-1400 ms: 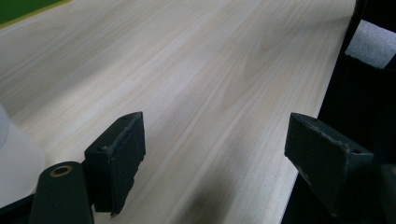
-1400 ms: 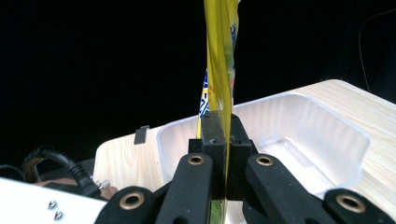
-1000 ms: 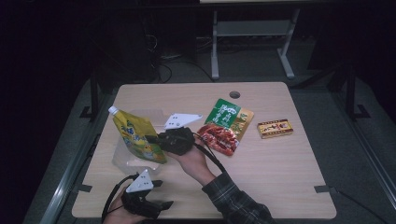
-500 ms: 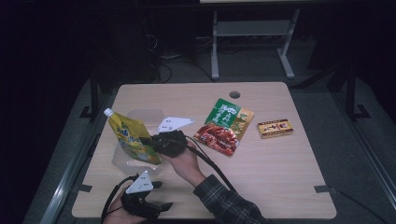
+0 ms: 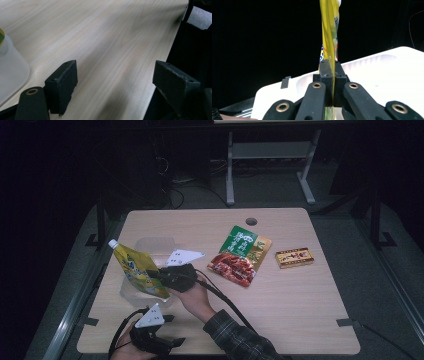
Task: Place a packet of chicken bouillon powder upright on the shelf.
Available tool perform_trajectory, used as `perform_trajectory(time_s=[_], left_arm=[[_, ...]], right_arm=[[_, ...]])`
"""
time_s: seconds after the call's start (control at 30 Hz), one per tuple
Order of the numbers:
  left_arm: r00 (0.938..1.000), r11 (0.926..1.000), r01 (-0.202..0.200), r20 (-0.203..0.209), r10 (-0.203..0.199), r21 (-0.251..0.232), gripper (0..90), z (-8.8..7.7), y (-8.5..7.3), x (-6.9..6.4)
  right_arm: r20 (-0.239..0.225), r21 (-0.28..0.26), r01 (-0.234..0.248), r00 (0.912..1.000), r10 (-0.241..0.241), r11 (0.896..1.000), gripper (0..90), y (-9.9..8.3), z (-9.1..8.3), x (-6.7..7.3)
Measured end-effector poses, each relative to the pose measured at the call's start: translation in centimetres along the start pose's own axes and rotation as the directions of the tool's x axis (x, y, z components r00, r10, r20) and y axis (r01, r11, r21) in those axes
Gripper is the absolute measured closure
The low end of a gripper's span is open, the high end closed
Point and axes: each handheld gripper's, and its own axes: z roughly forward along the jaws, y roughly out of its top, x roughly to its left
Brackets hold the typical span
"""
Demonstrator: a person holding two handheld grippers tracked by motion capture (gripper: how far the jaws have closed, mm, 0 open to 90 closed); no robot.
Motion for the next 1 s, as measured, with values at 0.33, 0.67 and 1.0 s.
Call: perform_trajectory(time_s=[0.33, 0.67, 1.0], left_arm=[[1.0000, 0.9999, -0.008, 0.000, 0.008, 0.011, 19.5, 0.0, 0.0, 0.0], [1.0000, 1.0000, -0.002, 0.003, 0.002, 0.009, 19.5, 0.0, 0.0, 0.0], [1.0000, 0.9999, -0.002, 0.005, 0.002, 0.014, 19.5, 0.1, 0.0, 0.0]], right_arm=[[-0.016, 0.022, 0.005, 0.9999, -0.005, 1.000, 90.0, -0.7, 0.4, 0.5], [-0.033, 0.058, 0.014, 0.9994, -0.012, 0.998, 89.7, -1.2, 0.7, 0.6], [-0.035, 0.098, 0.020, 0.9993, -0.016, 0.995, 89.1, -1.7, 0.6, 0.4]])
